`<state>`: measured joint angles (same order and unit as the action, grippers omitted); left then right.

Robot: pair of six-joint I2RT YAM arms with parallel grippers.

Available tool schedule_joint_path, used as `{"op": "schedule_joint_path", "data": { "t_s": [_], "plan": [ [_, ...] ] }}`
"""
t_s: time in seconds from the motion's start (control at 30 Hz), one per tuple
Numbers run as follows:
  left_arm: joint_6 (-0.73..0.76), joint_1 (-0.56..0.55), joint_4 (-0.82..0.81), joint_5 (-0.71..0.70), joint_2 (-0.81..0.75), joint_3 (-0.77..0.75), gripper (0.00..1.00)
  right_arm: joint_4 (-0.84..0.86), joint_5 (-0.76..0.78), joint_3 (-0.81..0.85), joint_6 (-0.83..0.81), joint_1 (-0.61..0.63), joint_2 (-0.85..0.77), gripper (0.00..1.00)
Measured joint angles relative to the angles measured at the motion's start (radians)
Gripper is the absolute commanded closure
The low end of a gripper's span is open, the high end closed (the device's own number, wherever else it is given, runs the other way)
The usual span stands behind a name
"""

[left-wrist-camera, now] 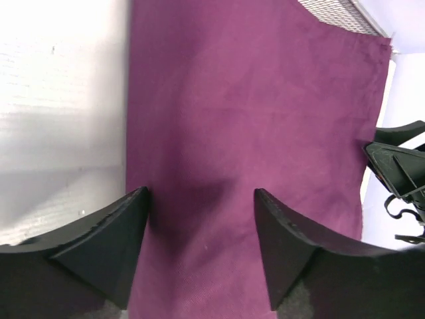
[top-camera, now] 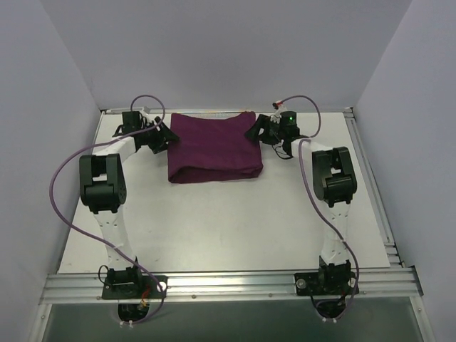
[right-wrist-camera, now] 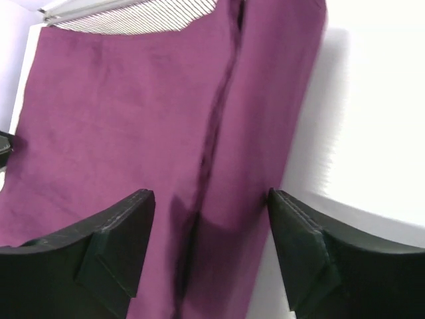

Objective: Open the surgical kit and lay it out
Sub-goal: Move the surgical kit at the center of the board.

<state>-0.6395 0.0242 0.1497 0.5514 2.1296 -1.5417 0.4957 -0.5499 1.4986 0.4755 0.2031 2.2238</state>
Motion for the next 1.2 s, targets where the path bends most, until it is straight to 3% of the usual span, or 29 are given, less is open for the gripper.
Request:
{"op": "schedule_joint_path", "data": {
  "t_s": [0.13,0.27,0.33,0.4,0.47,0.67,1.03,1.07,1.13,1.17,1.2],
  "plan": [
    [-0.003,-0.003,0.028,0.0,0.036,-0.035,0.41,-0.016,0.0,0.0,0.006,-0.001,0.012,0.44],
    [0.005,-0.006,0.065,-0.015,0.055,-0.064,0.54,-0.027,0.01,0.0,0.003,-0.007,0.012,0.63],
    [0.009,-0.01,0.075,-0.024,0.061,-0.074,0.6,-0.034,0.015,0.0,0.003,-0.013,0.012,0.65],
    [0.017,-0.021,0.089,-0.029,0.063,-0.085,0.63,-0.031,0.024,0.0,0.003,-0.017,0.012,0.73],
    [0.02,-0.034,0.101,-0.047,0.064,-0.096,0.69,-0.029,0.027,-0.003,0.003,-0.023,0.012,0.74],
    [0.018,-0.067,0.105,-0.069,0.064,-0.099,0.72,0.037,0.044,-0.09,0.007,-0.043,-0.027,0.76],
    [-0.003,-0.116,0.042,-0.074,-0.017,0.039,0.74,0.058,0.09,-0.317,-0.008,-0.065,-0.19,0.76],
    [-0.005,-0.118,0.038,-0.074,-0.025,0.051,0.72,0.058,0.089,-0.317,-0.008,-0.067,-0.19,0.74],
    [-0.008,-0.121,0.037,-0.077,-0.033,0.063,0.58,0.057,0.089,-0.317,-0.009,-0.069,-0.19,0.69],
    [-0.006,-0.122,0.041,-0.077,-0.034,0.063,0.5,0.057,0.089,-0.317,-0.011,-0.07,-0.19,0.59],
    [-0.003,-0.122,0.047,-0.078,-0.034,0.061,0.43,0.056,0.09,-0.317,-0.013,-0.071,-0.19,0.55]
  ]
}}
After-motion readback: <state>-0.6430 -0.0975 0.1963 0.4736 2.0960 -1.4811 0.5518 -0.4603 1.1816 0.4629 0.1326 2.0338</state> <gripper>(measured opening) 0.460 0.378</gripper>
